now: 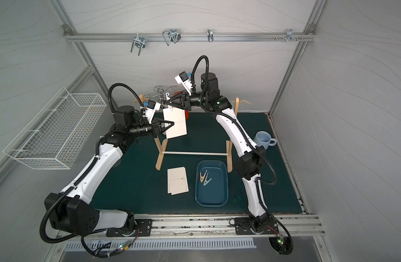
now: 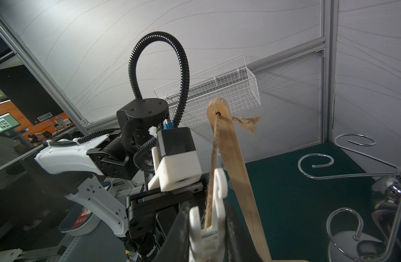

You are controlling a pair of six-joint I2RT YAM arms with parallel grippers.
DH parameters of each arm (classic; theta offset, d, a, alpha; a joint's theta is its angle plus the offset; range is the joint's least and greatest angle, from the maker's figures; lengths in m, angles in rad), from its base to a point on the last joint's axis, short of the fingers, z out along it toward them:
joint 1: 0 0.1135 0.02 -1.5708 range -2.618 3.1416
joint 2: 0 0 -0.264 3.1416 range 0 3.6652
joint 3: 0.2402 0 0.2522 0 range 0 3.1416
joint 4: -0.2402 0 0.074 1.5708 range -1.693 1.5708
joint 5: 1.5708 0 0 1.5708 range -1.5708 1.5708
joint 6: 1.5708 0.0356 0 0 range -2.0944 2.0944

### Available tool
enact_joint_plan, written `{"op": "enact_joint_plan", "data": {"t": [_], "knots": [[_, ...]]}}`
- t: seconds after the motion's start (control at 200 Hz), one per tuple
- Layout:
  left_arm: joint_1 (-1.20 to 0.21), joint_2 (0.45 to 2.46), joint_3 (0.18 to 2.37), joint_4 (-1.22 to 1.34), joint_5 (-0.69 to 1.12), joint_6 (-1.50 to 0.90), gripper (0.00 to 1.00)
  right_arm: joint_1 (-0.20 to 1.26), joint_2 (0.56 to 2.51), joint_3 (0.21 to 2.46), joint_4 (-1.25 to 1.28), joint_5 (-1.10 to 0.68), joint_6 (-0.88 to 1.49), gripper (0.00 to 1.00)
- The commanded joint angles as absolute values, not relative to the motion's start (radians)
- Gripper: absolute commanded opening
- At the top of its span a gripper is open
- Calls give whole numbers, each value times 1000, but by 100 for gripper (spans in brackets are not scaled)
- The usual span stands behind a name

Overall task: Remove the postcards from the strings
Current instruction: Remove the clamp from the clothesline.

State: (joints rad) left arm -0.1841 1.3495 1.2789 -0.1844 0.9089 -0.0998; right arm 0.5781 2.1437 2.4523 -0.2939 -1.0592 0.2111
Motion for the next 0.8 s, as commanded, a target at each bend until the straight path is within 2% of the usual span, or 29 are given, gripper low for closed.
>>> {"op": "enact_joint_plan", "data": {"t": [0.0,0.795], "knots": [[-182,1335,1310,-153,925,-83,0,584,2091,2443,-247,-1016,192,0],[-182,1313,1288,-139,925,-107,0,566,1982,2373,-158,-844,160,0]]}}
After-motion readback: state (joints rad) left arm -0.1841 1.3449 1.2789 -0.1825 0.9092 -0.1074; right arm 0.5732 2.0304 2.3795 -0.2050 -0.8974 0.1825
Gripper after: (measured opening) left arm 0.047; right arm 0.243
